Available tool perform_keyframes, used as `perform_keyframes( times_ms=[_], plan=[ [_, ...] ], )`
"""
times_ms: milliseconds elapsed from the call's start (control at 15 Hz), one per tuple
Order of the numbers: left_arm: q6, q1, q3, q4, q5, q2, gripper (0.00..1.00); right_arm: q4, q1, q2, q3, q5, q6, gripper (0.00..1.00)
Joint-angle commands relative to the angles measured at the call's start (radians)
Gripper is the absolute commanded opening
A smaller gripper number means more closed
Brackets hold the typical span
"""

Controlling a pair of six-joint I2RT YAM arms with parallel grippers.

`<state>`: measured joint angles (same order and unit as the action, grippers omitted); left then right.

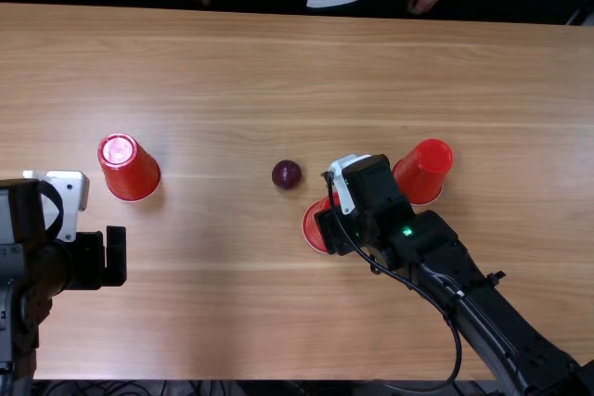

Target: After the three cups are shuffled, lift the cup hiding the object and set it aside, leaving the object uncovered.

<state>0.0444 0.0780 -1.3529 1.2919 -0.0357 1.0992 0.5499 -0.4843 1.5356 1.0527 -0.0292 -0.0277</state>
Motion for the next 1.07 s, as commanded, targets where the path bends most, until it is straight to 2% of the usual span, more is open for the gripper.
perform_keyframes(
  times_ms=[0, 133, 200, 267, 333, 533, 667, 867, 1000],
  plan=[
    [-0.011, -0.012, 0.014, 0.000, -0.001, -0.012, 1.00, -0.004, 0.000, 0.003, 0.000, 0.007, -0.011, 1.00],
    [-0.011, -0.012, 0.014, 0.000, -0.001, -0.012, 1.00, -0.004, 0.000, -0.012, 0.007, 0.007, -0.011, 1.00],
    [-0.011, -0.012, 0.014, 0.000, -0.001, -0.012, 1.00, -0.002, 0.003, -0.038, 0.012, 0.009, -0.024, 1.00],
    [-0.011, -0.012, 0.014, 0.000, -0.001, -0.012, 1.00, -0.004, 0.012, -0.091, 0.027, 0.009, -0.053, 1.00],
    [-0.011, -0.012, 0.014, 0.000, -0.001, -0.012, 1.00, -0.004, 0.029, -0.144, 0.040, 0.011, -0.070, 1.00],
    [-0.011, -0.012, 0.026, -0.007, -0.003, -0.012, 1.00, 0.016, 0.110, -0.265, 0.072, 0.018, -0.066, 1.00],
    [-0.013, -0.011, 0.054, -0.016, -0.005, -0.012, 1.00, 0.018, 0.191, -0.358, 0.070, 0.018, -0.059, 1.00],
    [-0.009, -0.012, 0.100, -0.031, -0.007, -0.052, 1.00, 0.103, 0.303, -0.477, 0.049, 0.018, -0.061, 1.00],
    [-0.011, -0.012, 0.163, -0.132, -0.007, -0.084, 1.00, 0.110, 0.355, -0.566, -0.010, 0.022, -0.059, 1.00]
  ],
)
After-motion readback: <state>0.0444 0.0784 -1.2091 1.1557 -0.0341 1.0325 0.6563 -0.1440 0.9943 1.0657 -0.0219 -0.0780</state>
